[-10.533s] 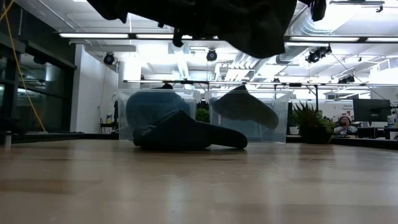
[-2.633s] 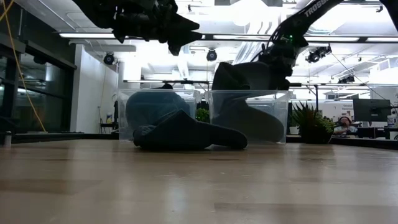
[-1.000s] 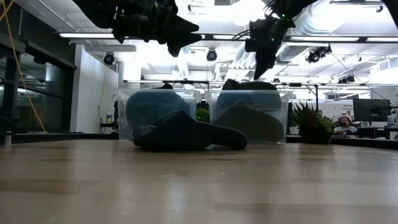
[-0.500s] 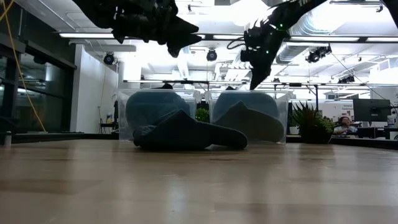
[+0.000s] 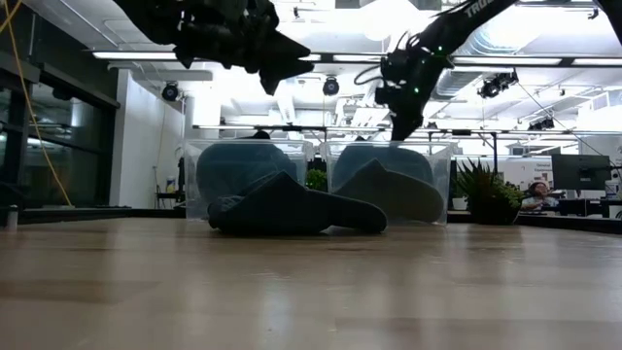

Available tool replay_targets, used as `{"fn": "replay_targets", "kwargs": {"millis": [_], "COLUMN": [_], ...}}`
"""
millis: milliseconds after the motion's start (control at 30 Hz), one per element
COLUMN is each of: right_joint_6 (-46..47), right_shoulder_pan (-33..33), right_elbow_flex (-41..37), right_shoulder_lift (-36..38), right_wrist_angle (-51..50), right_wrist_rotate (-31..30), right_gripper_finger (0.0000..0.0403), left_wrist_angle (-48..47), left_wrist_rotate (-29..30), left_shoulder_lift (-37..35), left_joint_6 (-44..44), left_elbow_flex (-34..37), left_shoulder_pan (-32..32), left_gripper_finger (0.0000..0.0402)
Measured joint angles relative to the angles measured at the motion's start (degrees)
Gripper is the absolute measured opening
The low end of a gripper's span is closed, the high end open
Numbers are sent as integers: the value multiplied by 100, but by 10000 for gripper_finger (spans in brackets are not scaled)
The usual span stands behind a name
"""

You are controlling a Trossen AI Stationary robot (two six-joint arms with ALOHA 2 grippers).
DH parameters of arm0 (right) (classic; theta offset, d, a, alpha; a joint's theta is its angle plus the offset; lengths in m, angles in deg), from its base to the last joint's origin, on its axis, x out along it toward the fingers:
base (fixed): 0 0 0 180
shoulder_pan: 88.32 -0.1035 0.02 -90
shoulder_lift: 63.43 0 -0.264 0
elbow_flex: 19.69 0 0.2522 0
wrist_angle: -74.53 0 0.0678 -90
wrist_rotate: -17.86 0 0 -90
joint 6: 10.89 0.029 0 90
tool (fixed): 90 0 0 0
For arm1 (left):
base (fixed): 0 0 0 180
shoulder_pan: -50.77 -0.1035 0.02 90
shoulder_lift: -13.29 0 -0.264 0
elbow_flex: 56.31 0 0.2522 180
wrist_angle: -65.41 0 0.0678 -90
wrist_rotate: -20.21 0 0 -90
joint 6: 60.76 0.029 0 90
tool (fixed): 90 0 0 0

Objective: Pick and place caps into container
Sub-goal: Put the gray cap into the right transparent container, then put the dark blue cap into the left transparent container

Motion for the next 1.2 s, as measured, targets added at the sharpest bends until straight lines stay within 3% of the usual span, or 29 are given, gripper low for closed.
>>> {"fn": "replay_targets", "kwargs": {"millis": [200, 367, 600, 900, 1200], "right_joint_6": [156, 319, 650, 1330, 2274], "right_shoulder_pan": [-2, -96, -749, -1749, -2556], "right_elbow_flex": [307, 309, 16, -1662, -3887], "right_shoulder_lift": [377, 913, 1731, 2779, 3218], "right_wrist_angle": [-69, -186, -218, 1076, 3218], "right_wrist_rotate": [494, 1011, 1253, 1188, 823], "right_gripper_finger": [0, 0, 0, 0, 0], "left_wrist_angle": [-423, -1213, -1245, -1304, -1782], "left_wrist_rotate": [99, 790, 968, 1319, 2657], "left_shoulder_lift": [0, 0, -11, -226, -502], "left_joint_6": [0, 0, -241, -708, -1156], "left_elbow_flex": [-2, 2, 500, 1119, 1467], "left_shoulder_pan": [0, 1, 3, 381, 1197], "left_gripper_finger": [162, 162, 162, 162, 162]}}
